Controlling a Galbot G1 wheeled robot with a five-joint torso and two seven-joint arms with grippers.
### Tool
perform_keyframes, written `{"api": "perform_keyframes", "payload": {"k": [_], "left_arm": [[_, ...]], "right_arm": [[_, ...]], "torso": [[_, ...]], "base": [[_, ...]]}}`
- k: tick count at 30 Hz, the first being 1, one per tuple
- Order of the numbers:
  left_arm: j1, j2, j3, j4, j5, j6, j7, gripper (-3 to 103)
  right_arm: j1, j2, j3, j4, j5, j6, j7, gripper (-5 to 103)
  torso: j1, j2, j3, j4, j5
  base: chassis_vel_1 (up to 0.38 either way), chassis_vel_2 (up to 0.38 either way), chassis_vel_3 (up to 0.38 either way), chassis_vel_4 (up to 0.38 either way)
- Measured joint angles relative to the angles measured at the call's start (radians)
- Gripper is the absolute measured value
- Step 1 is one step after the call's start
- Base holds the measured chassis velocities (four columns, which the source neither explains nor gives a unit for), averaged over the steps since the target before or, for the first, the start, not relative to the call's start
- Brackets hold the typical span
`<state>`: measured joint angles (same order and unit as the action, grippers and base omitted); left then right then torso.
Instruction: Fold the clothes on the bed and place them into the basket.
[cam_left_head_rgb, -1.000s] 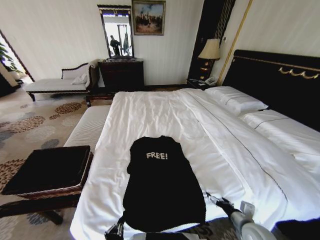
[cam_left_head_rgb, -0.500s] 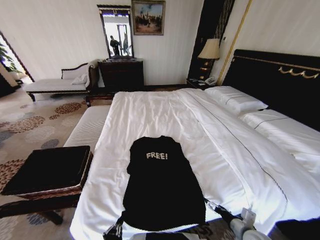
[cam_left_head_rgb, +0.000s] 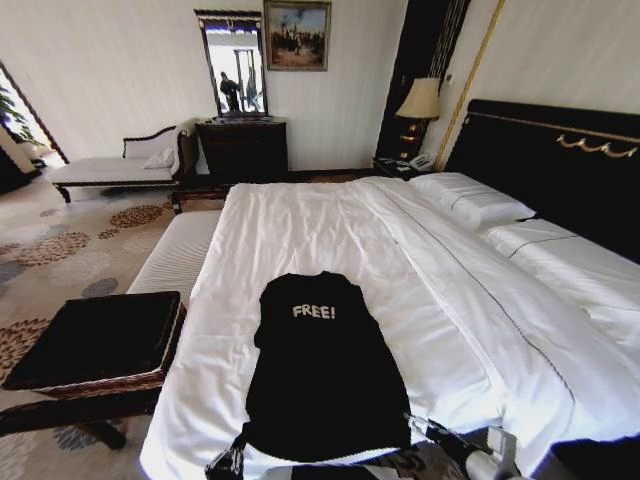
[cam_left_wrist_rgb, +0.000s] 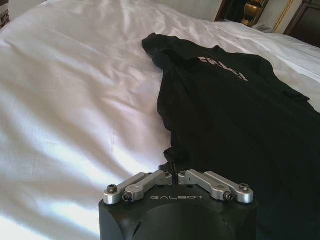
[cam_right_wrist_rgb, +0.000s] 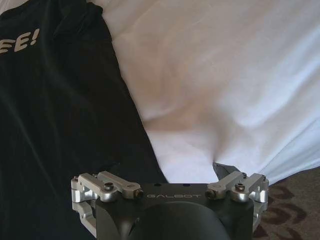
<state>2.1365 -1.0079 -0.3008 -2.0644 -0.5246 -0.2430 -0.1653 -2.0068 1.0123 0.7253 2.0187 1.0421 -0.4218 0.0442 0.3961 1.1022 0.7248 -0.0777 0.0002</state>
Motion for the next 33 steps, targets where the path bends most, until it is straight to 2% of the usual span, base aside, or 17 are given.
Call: {"api": "perform_keyframes", "payload": {"k": [3,6,8,10,11,12,17,19,22,23,25,26,28,29,32,33], "left_arm": [[0.000,-0.001,0.000,0.004,0.008,0.001,0.000,0],[0.001,-0.002,-0.001,0.005,0.011,0.001,0.001,0],[0.002,-0.002,-0.003,0.005,0.012,0.002,0.001,0],[0.003,-0.002,-0.004,0.004,0.012,0.003,0.002,0],[0.004,-0.002,-0.004,0.004,0.012,0.004,0.002,0],[0.004,-0.002,-0.004,0.004,0.012,0.004,0.002,0],[0.012,-0.002,-0.005,0.003,0.017,0.009,0.000,0],[0.013,-0.002,-0.005,0.003,0.018,0.009,0.000,0],[0.015,-0.003,-0.007,0.003,0.018,0.009,0.000,0],[0.015,-0.003,-0.007,0.003,0.018,0.009,0.000,0],[0.017,-0.005,-0.007,0.002,0.022,0.009,-0.001,0],[0.019,-0.005,-0.007,0.001,0.024,0.009,-0.003,0],[0.023,-0.006,-0.007,0.000,0.027,0.009,-0.006,0],[0.023,-0.006,-0.007,0.000,0.027,0.009,-0.006,0],[0.032,-0.006,-0.013,-0.001,0.028,0.009,-0.010,0],[0.035,-0.006,-0.015,-0.002,0.028,0.008,-0.011,0]], "right_arm": [[0.008,0.002,-0.009,0.011,0.023,-0.012,0.002,103],[0.012,0.009,-0.016,0.018,0.032,-0.020,0.002,100],[0.023,0.022,-0.027,0.005,0.034,-0.027,0.003,91],[0.029,0.026,-0.033,-0.003,0.035,-0.029,0.003,91],[0.034,0.029,-0.038,-0.005,0.041,-0.031,0.008,86],[0.034,0.029,-0.038,-0.005,0.041,-0.031,0.008,86],[0.036,0.036,-0.049,0.009,0.059,-0.034,0.033,60],[0.035,0.036,-0.048,0.009,0.062,-0.034,0.033,60],[0.034,0.037,-0.046,0.010,0.073,-0.035,0.034,43],[0.034,0.037,-0.046,0.010,0.073,-0.035,0.034,43],[0.036,0.037,-0.047,0.015,0.085,-0.035,0.040,33],[0.037,0.038,-0.048,0.017,0.091,-0.035,0.044,33],[0.036,0.038,-0.049,0.019,0.099,-0.036,0.051,21],[0.036,0.038,-0.049,0.019,0.099,-0.036,0.051,21],[0.036,0.037,-0.049,0.023,0.102,-0.036,0.056,5],[0.035,0.036,-0.047,0.028,0.104,-0.036,0.059,5]], "torso": [[0.000,0.000,0.000,0.0000,-0.0002],[0.000,0.000,0.000,0.0000,-0.0003],[0.000,0.000,0.000,-0.0003,-0.0004],[0.000,0.000,0.000,-0.0003,-0.0002],[0.000,0.000,0.000,-0.0003,-0.0002],[0.000,0.000,0.000,-0.0003,-0.0002],[0.000,0.000,0.000,-0.0002,-0.0003],[0.000,0.000,0.000,-0.0002,-0.0003],[0.000,0.000,0.000,-0.0003,-0.0002],[0.000,0.000,0.000,-0.0003,-0.0002],[0.000,0.000,0.000,-0.0001,-0.0003],[0.000,0.000,0.000,-0.0001,-0.0002],[0.000,0.000,0.000,-0.0002,-0.0003],[0.000,0.000,0.000,-0.0002,-0.0003],[0.000,0.000,0.000,-0.0002,-0.0002],[0.000,0.000,0.000,-0.0002,-0.0002]], "base": [[0.000,0.000,0.000,0.000],[0.000,0.000,0.000,0.000],[0.000,0.000,0.000,0.000],[0.000,0.000,0.000,0.000],[0.000,0.000,0.000,0.000],[0.000,0.000,0.000,0.000],[0.000,0.000,0.000,0.000],[0.000,0.000,0.000,0.000],[0.000,0.000,0.000,0.000],[0.000,0.000,0.000,0.000],[0.000,0.000,0.000,0.000],[0.000,0.000,0.000,0.000],[0.000,0.000,0.000,0.000],[0.000,0.000,0.000,0.000],[0.000,0.000,0.000,0.000],[0.000,0.000,0.000,0.000]]}}
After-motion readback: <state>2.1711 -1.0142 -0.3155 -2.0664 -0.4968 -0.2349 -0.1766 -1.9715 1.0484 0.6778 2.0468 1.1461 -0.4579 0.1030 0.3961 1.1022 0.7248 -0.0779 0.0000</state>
